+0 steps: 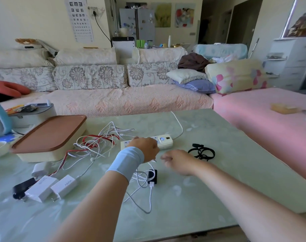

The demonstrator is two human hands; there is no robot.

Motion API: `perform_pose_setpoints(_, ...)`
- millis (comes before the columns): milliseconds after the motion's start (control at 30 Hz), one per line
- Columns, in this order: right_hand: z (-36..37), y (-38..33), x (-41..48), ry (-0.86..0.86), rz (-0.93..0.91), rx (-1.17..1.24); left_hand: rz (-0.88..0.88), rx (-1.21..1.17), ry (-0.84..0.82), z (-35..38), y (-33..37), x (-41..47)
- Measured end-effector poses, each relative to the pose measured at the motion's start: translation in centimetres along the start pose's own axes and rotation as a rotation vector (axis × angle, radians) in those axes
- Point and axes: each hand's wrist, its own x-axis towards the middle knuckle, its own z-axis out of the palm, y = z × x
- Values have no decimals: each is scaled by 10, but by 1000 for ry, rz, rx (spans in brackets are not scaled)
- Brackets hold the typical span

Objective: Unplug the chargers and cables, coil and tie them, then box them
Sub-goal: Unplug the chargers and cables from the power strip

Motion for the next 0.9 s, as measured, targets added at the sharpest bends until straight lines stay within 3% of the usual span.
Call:
perform_pose_setpoints(100,-21,34,-1,204,64,-64,87,6,118,5,21,13)
perform_pose_setpoints(200,-37,64,2,317,72,-396,161,-29,174,12,37,31)
perform_pose_setpoints(300,-40,79,8,223,111,-697,205,-16,122,19,49,45)
perform_pose_setpoints(400,-38,81,17,196,75,-796,199,-115,1,27,52,56)
perform_pose_setpoints(567,-43,68,38,398,-68,-474,154,-266,41,32,36,59)
perform_pose_setpoints(733,-50,42,41,366,-118,467,38,-699,169,27,16,54)
perform_pose_setpoints(900,-41,28,44,295,-101,516,-41,-579,168,20,-4,41)
